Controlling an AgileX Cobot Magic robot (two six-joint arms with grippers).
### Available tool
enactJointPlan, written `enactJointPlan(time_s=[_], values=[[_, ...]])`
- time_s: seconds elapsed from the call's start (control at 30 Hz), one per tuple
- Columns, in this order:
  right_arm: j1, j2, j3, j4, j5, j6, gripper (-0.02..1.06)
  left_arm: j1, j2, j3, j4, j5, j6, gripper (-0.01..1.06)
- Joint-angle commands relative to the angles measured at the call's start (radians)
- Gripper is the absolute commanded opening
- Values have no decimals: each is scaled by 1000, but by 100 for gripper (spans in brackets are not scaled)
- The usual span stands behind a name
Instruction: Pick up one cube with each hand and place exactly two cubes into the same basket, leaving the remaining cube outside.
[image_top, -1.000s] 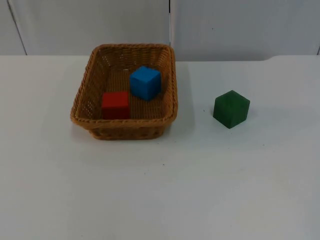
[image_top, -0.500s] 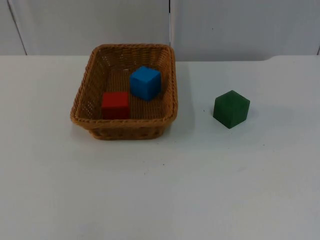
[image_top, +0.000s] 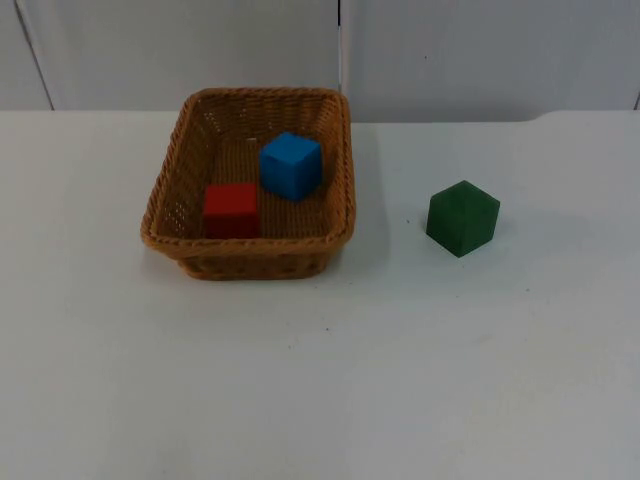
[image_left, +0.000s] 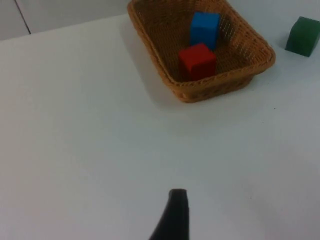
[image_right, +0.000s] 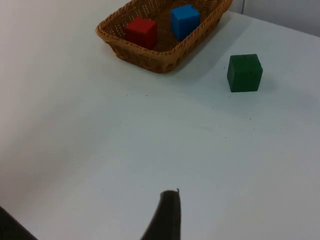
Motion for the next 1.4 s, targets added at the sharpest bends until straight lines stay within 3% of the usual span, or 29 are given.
enactJointPlan(time_s=[0.0,0.83,0.93,1.03,1.37], values=[[1,-4,8,0,0,-1,75,0,-3,5,9,-11,-21,75],[1,-4,8,-4,0,-1,75,0,-3,5,36,-12,-64,75],[1,-4,8,-4,0,-1,80,0,-3,5,36,-12,-64,79],[1,-4,8,-4,0,-1,104,0,-3,5,36,-12,-64,104],[1,-4,8,-25,0,23,105,0,-3,5,36,-12,-64,105]])
